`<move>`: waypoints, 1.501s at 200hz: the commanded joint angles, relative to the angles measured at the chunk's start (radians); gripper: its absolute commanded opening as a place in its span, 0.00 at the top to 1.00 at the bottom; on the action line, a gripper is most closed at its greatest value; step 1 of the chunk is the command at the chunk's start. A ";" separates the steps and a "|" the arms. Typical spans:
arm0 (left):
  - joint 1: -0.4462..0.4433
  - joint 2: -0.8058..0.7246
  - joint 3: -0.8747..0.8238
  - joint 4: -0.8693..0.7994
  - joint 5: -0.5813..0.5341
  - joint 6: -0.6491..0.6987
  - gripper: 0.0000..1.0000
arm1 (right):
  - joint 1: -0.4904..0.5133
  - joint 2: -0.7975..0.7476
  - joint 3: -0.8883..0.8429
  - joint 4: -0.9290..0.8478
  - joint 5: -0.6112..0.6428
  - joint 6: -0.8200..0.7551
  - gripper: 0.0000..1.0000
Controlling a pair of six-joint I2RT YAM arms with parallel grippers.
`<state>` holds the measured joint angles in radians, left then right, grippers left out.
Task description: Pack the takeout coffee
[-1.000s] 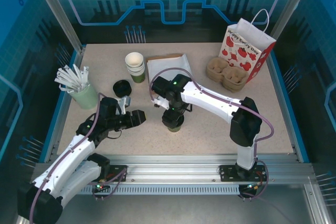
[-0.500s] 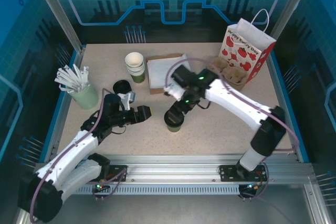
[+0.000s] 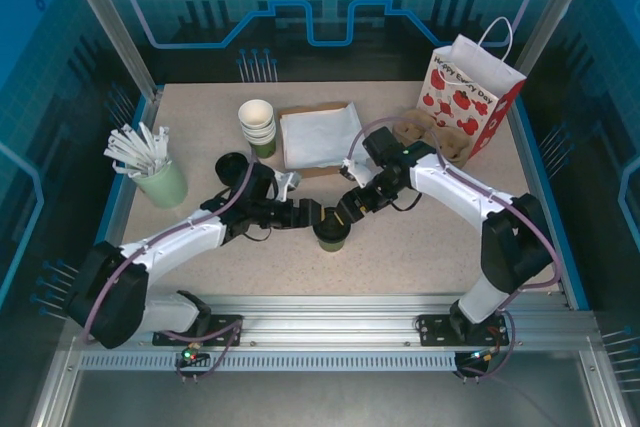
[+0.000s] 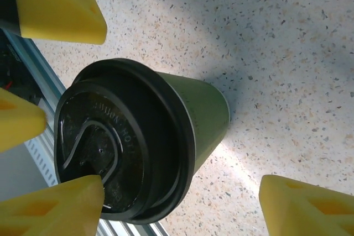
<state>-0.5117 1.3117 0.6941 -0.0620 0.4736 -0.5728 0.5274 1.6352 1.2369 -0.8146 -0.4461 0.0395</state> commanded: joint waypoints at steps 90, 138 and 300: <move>-0.006 0.038 -0.055 -0.081 -0.064 0.082 0.50 | -0.023 0.037 -0.106 0.088 0.032 0.052 0.46; -0.006 0.028 -0.131 -0.069 -0.108 0.066 0.55 | -0.023 0.041 -0.196 0.147 0.054 0.086 0.50; -0.021 -0.070 0.051 0.011 -0.071 -0.052 0.30 | -0.020 -0.148 -0.046 0.047 -0.006 0.090 0.19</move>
<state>-0.5266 1.2942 0.6941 -0.0460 0.4309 -0.6041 0.5095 1.5642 1.1862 -0.7158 -0.4759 0.1268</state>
